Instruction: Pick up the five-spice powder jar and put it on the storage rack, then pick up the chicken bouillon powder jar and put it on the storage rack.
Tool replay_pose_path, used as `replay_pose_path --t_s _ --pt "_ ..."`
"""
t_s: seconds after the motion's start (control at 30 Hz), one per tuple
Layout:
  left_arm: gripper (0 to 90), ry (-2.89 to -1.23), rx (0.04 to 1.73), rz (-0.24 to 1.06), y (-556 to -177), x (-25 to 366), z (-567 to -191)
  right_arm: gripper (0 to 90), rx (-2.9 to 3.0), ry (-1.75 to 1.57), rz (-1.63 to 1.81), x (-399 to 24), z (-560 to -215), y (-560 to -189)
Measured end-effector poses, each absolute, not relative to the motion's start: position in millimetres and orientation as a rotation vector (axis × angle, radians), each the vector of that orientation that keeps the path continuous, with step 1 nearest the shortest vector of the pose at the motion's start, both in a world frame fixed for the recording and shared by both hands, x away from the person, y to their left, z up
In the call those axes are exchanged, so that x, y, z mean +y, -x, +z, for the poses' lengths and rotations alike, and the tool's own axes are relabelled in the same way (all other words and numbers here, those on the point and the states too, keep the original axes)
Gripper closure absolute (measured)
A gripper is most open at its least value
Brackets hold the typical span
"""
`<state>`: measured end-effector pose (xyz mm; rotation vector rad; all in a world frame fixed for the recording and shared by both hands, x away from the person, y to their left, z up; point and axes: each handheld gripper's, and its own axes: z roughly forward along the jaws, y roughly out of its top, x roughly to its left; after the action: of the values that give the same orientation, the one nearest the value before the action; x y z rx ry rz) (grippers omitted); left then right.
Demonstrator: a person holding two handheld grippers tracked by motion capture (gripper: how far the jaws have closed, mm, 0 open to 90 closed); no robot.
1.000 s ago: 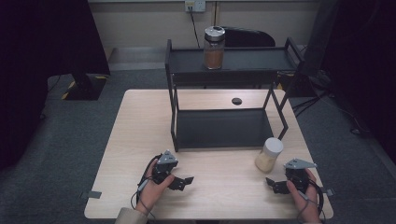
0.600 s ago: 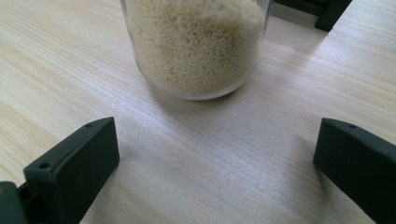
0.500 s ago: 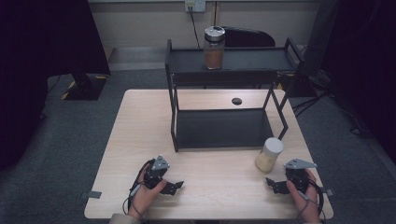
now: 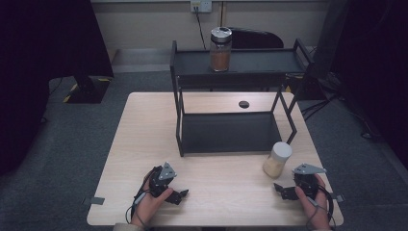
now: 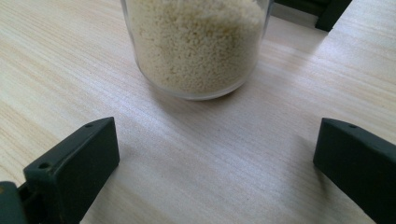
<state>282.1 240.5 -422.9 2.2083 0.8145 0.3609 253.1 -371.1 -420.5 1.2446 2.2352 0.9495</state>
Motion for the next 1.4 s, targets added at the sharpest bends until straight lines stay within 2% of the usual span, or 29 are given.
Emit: replay_pose_path --t_s 0.73,1.4 --pt "0.0 -2.208 0.815 0.361 -282 240 -423 0.0 2.241 -1.241 0.948 -372 -420 -254" --pt "0.0 -2.208 0.815 0.361 -282 240 -423 1.4 2.293 -1.213 0.944 -365 -391 -270"
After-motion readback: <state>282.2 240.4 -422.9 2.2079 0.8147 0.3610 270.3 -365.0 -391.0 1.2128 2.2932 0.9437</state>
